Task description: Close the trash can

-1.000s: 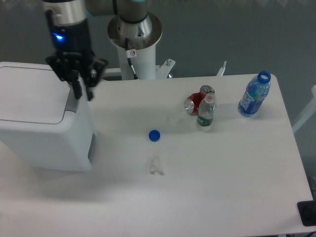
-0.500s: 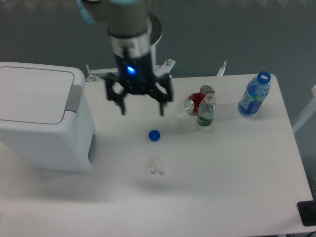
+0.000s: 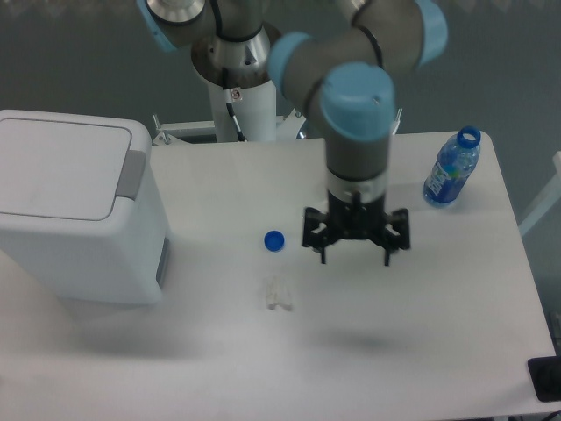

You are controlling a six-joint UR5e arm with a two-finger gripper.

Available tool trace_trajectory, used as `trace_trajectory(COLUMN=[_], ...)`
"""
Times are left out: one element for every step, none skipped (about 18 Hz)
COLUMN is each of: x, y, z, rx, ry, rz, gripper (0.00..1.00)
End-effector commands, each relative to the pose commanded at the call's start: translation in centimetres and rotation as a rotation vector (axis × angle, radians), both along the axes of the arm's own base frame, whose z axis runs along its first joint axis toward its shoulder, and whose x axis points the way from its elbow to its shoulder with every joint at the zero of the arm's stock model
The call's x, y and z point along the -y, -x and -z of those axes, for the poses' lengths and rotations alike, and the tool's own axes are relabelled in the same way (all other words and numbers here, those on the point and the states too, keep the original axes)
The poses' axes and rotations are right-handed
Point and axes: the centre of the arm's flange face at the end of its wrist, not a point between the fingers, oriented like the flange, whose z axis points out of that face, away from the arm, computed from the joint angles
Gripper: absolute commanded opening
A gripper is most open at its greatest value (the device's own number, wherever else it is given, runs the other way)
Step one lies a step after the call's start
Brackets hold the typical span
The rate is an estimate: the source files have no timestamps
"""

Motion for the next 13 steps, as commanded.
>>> trace_trajectory(x=[0.4, 0.5, 0.7, 0.7, 1.1, 1.8, 2.2, 2.2, 2.4, 2.5, 2.5, 2.5, 2.5], y=[1.0, 1.6, 2.2, 2.8, 3.5, 4.7, 5.5, 5.8, 6.0, 6.1, 6.1, 6.1, 6.1], z=[0.9, 1.8, 2.7, 3.5, 3.8, 4.3, 4.8, 4.9, 5.0, 5.4, 5.4, 5.4, 5.4], rx=[0.005, 0.01, 0.016, 0.022, 0.024, 0.027, 0.029, 0.023, 0.017, 0.019, 0.018, 0.018, 0.018], ry=[0.014, 0.028, 0.039, 0.049, 0.055, 0.062, 0.07, 0.087, 0.112, 0.125, 0.126, 0.126, 0.126], rz=[0.048, 0.103, 0.144, 0.173, 0.194, 0.212, 0.242, 0.271, 0.289, 0.295, 0.295, 0.295, 0.295], gripper=[1.0, 1.0, 1.0, 1.0, 1.0, 1.0, 1.0, 1.0, 1.0, 1.0, 1.0, 1.0, 1.0])
